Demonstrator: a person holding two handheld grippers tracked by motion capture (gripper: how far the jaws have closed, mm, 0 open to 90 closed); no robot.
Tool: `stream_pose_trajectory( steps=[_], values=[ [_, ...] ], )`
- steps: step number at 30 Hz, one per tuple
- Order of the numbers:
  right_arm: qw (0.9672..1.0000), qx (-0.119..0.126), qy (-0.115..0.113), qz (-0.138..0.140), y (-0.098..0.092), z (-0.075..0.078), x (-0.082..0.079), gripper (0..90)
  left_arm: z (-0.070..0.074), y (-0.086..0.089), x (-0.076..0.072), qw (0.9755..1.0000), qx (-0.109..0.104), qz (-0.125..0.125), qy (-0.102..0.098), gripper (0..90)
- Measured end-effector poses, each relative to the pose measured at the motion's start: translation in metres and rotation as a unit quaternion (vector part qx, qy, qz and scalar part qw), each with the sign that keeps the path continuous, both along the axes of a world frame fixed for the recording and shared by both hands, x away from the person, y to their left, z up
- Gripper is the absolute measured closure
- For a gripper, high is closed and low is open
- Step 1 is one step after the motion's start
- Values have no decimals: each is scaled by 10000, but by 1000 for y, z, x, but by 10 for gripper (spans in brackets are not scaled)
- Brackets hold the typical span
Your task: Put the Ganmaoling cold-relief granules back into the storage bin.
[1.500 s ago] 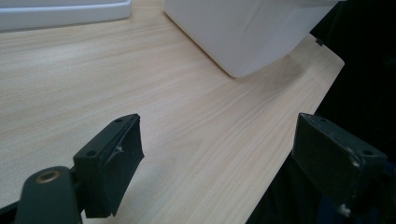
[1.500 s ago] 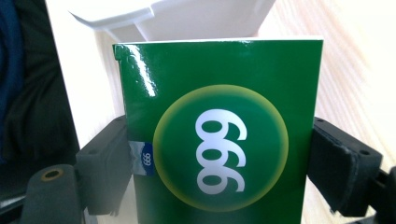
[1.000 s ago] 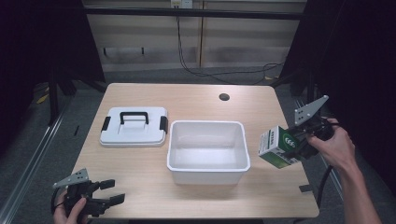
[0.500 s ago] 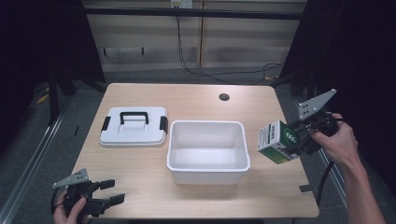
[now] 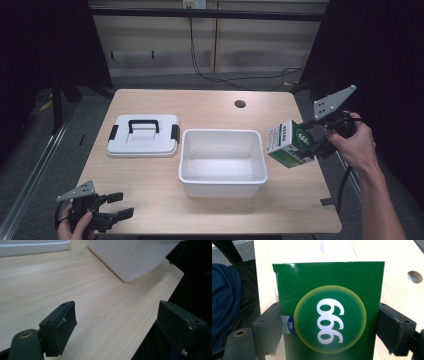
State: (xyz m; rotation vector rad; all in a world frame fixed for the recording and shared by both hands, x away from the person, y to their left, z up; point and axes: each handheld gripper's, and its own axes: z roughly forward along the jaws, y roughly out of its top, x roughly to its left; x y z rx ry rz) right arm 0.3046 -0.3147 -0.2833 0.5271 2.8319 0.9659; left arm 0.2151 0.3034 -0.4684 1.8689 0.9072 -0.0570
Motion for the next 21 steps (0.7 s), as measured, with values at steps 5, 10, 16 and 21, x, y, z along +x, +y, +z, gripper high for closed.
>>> stream_pose_trajectory(
  steps=[5,10,16,21],
  values=[
    [10000,6,-63,73,8,6,1,164,0,0,0,10000,-2,6,2,160],
    [9998,26,-89,150,17,10,4,164,0,0,0,10000,-1,5,-3,160],
    [9993,135,-197,282,30,17,8,164,0,0,0,10000,3,7,-2,160],
    [9990,47,-199,396,46,24,13,164,0,0,0,10000,-4,-5,-7,160]
  ],
)
